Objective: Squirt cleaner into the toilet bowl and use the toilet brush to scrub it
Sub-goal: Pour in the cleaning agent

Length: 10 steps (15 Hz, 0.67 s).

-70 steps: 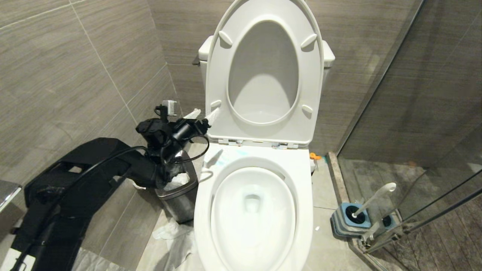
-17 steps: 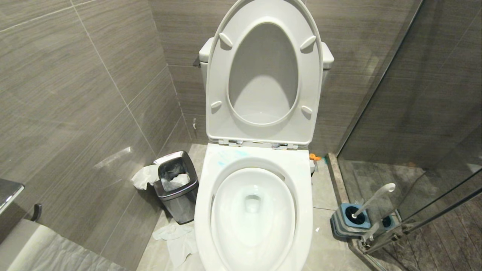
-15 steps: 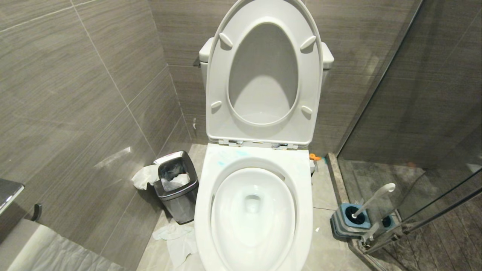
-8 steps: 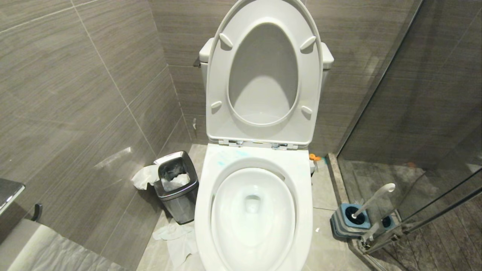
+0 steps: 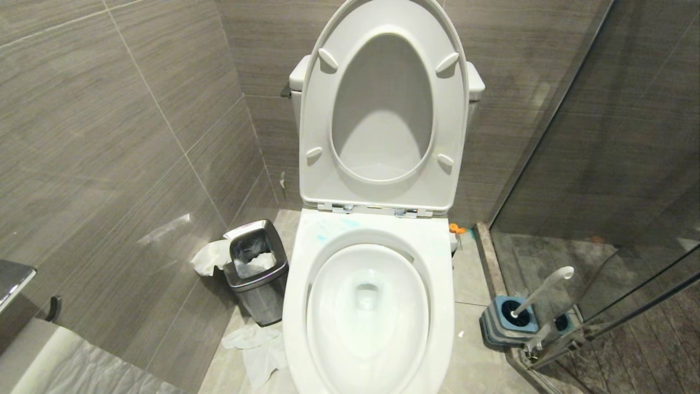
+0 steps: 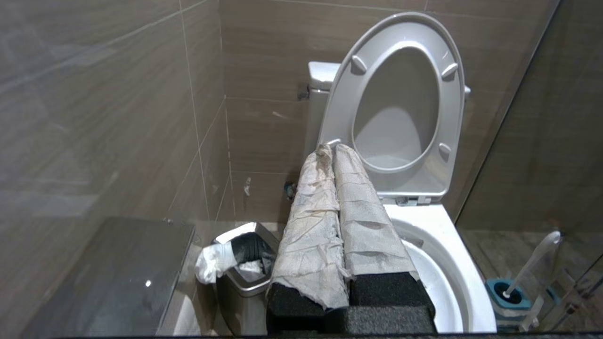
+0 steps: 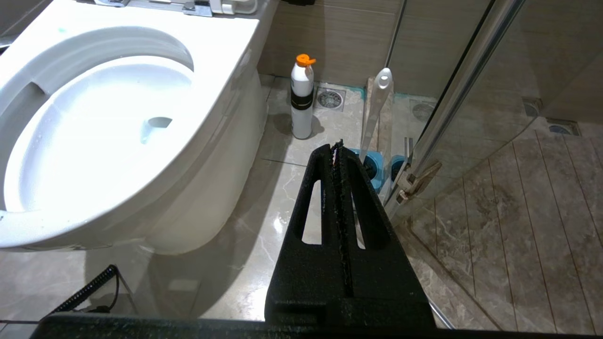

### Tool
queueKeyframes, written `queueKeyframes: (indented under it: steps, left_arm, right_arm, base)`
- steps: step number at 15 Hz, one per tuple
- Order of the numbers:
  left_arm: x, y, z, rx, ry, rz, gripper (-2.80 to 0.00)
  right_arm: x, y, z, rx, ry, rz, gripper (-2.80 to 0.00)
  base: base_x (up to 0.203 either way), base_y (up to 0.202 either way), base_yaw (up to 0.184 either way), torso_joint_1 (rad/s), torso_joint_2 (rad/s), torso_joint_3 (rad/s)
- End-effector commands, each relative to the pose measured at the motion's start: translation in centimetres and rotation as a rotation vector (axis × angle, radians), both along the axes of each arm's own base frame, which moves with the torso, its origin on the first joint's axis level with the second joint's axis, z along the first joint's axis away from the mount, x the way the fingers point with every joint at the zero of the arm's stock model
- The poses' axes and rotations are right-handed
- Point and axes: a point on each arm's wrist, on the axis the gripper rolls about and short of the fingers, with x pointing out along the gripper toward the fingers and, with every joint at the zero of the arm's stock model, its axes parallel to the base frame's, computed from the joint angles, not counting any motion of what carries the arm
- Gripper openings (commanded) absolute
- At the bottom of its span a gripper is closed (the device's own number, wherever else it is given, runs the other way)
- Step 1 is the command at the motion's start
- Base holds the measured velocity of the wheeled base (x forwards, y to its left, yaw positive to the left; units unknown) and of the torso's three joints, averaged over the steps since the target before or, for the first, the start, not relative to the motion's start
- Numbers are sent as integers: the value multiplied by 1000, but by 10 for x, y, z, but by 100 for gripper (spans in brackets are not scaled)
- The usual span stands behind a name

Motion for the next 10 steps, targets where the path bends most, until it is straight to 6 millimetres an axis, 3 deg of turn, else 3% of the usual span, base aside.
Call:
queueKeyframes:
  steps: [1,5,10]
  left_arm:
    - [-9,-1,-23,-1,-28,8,-280]
    - [-8,-1,-41,1,-52,19,-280]
    - [23,-1,-60,40,-92,45,-280]
  right_arm:
    - [0,0,0,0,1,0,-280]
    - [0,0,0,0,1,0,-280]
    - [0,0,0,0,1,2,-280]
  base:
    - [0,0,0,0,0,0]
    - [0,0,0,0,0,0]
    - [0,0,0,0,0,0]
